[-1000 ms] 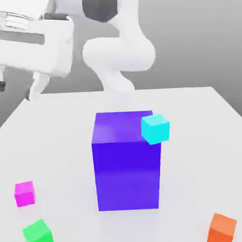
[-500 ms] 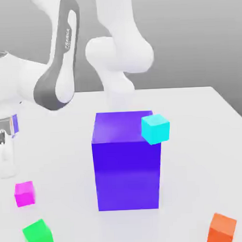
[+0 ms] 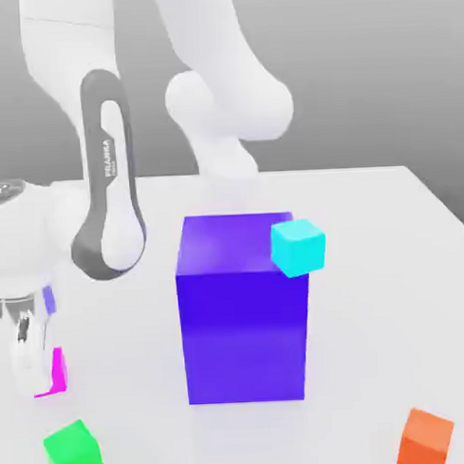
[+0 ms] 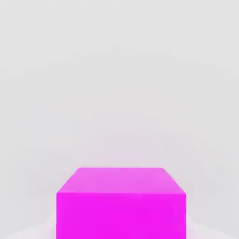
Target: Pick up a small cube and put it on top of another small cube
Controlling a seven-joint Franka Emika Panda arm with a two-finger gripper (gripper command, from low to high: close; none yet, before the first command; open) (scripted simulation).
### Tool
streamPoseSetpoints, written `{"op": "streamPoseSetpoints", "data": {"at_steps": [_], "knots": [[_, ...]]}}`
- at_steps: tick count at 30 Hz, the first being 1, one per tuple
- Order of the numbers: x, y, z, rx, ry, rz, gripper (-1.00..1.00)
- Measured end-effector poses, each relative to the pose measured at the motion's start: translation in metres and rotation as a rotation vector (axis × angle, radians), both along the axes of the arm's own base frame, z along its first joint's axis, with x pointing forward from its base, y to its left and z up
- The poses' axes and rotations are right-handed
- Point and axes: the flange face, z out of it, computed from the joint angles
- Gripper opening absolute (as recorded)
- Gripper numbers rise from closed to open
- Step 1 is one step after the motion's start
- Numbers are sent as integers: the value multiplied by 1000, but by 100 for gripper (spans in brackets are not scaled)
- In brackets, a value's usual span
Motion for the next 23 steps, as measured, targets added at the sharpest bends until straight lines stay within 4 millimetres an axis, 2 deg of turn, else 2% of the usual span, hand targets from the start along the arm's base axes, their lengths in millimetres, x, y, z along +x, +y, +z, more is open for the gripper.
{"op": "streamPoseSetpoints", "data": {"at_steps": [5,9,14,15,16,19,20,23], "knots": [[1,1,49,0,2,0,-100],[54,19,71,-2,4,-54,-100],[127,62,97,-1,2,-132,-100],[139,71,99,0,1,-145,-100],[145,75,93,0,1,-152,-100],[150,79,56,0,1,-158,-100],[150,79,46,0,2,-158,100],[150,79,46,0,2,-158,100]]}}
